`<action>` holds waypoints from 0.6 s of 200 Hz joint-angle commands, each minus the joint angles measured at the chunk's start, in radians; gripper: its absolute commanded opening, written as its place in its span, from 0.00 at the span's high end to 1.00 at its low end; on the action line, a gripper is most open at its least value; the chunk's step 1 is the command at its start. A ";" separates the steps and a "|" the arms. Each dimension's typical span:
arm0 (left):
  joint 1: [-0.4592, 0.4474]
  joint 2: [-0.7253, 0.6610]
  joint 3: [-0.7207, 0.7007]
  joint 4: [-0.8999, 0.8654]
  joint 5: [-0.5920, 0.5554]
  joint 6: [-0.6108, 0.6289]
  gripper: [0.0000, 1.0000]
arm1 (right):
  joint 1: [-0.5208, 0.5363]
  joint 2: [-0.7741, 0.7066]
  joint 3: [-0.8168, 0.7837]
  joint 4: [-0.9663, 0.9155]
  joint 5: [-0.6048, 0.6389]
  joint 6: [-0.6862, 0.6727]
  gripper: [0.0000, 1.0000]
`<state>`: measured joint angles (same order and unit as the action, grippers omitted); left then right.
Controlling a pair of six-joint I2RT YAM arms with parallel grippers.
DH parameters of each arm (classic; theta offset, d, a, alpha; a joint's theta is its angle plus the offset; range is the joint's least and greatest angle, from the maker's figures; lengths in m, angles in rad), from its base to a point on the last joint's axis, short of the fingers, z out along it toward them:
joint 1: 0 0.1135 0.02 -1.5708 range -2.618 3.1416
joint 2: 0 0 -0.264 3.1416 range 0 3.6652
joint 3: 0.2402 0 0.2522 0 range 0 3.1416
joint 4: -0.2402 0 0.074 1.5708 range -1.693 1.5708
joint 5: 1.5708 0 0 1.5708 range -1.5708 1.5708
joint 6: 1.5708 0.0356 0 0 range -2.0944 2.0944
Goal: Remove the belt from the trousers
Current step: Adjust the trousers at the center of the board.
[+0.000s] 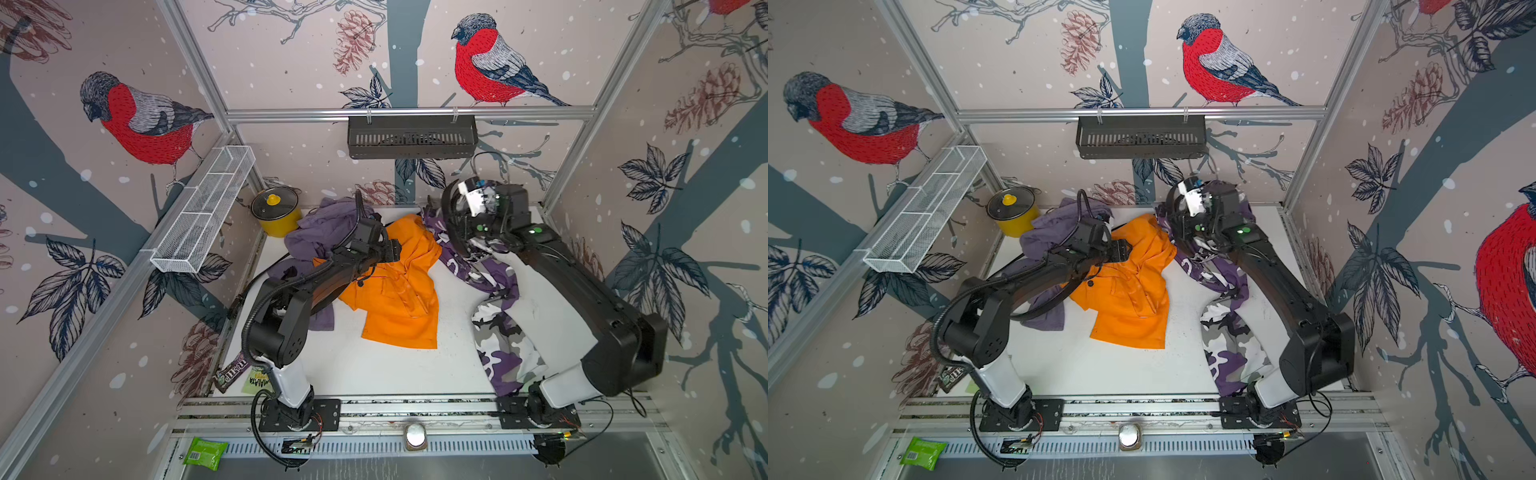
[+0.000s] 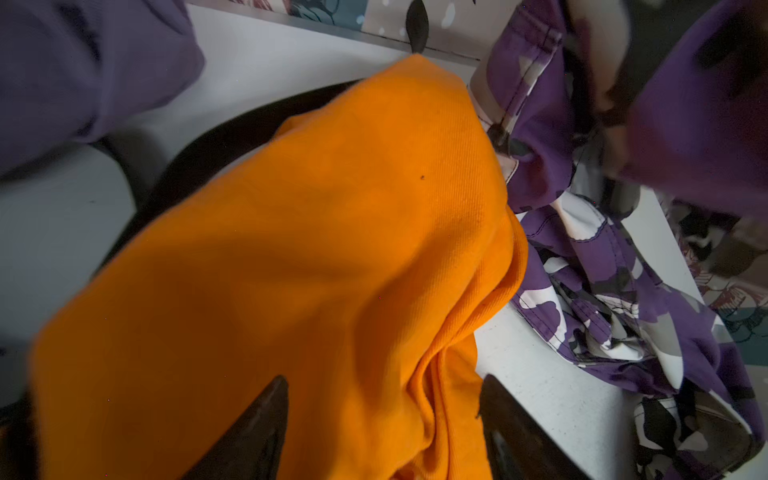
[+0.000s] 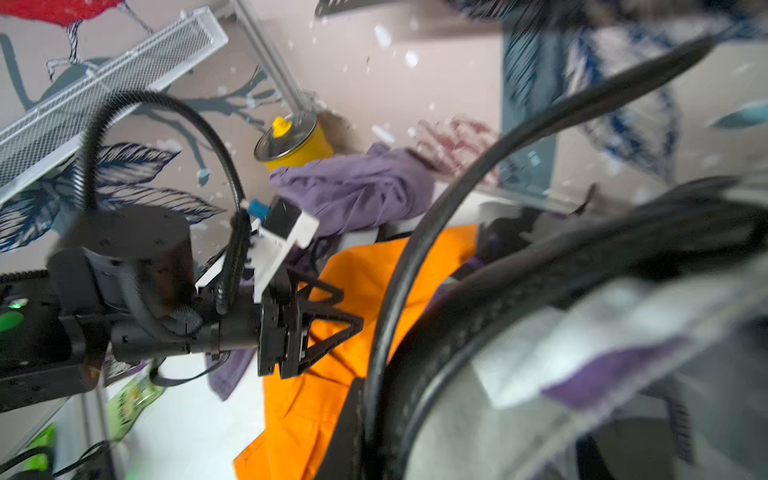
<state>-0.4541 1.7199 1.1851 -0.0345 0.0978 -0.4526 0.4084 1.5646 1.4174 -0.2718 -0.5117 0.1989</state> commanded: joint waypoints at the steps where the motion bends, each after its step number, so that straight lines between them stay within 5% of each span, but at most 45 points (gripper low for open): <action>1: 0.011 -0.072 -0.037 0.041 -0.062 -0.028 0.26 | 0.047 0.086 0.023 0.058 -0.112 0.083 0.94; 46: 0.011 -0.153 -0.058 0.022 -0.098 -0.022 0.24 | 0.081 0.265 0.095 0.035 -0.168 0.131 0.94; 120: 0.011 -0.202 -0.113 0.025 -0.111 -0.038 0.24 | 0.136 0.318 0.097 0.069 -0.139 0.152 0.90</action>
<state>-0.4450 1.5337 1.0836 -0.0368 -0.0006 -0.4732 0.5327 1.8668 1.5116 -0.2504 -0.5938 0.3367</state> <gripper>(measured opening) 0.755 0.128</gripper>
